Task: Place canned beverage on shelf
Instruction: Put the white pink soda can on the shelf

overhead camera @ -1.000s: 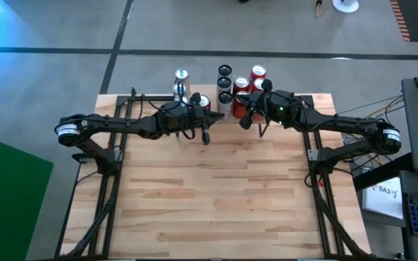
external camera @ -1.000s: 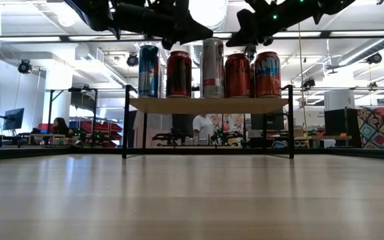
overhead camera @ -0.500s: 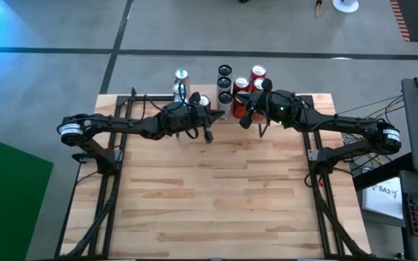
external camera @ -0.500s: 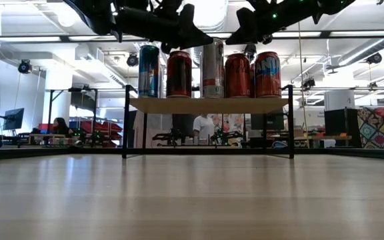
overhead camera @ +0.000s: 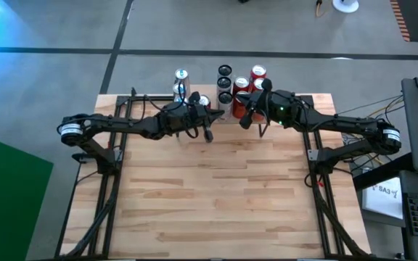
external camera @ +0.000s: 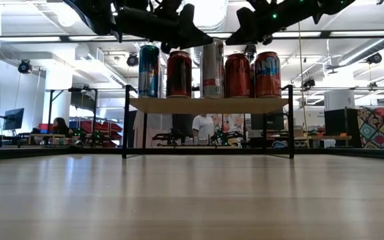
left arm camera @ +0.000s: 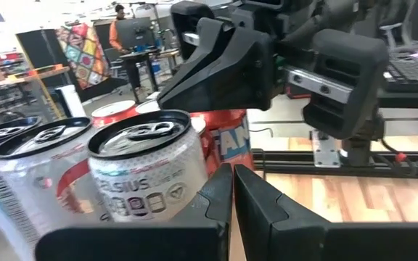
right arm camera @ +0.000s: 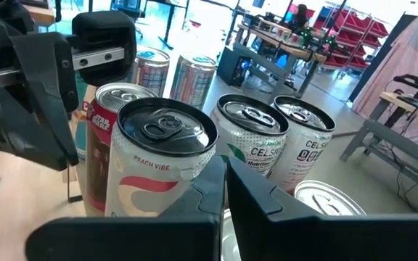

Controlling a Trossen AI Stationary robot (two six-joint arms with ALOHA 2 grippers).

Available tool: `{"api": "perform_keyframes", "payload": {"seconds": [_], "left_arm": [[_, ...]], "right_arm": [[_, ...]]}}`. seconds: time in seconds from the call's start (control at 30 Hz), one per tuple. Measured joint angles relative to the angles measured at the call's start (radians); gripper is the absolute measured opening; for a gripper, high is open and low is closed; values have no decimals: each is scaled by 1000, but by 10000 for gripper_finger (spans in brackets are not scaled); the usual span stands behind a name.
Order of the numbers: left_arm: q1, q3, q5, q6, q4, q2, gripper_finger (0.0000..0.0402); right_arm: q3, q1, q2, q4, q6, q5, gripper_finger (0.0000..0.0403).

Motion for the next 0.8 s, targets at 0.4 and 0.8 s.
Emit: {"api": "perform_keyframes", "payload": {"seconds": [0.4, 0.8], "left_arm": [[8, 0, -33, 0, -1, 0, 0], [15, 0, -37, 0, -1, 0, 0]], "right_arm": [[0, 0, 0, -4, 2, -41, 9], [0, 1, 0, -21, 13, -58, 9]]}}
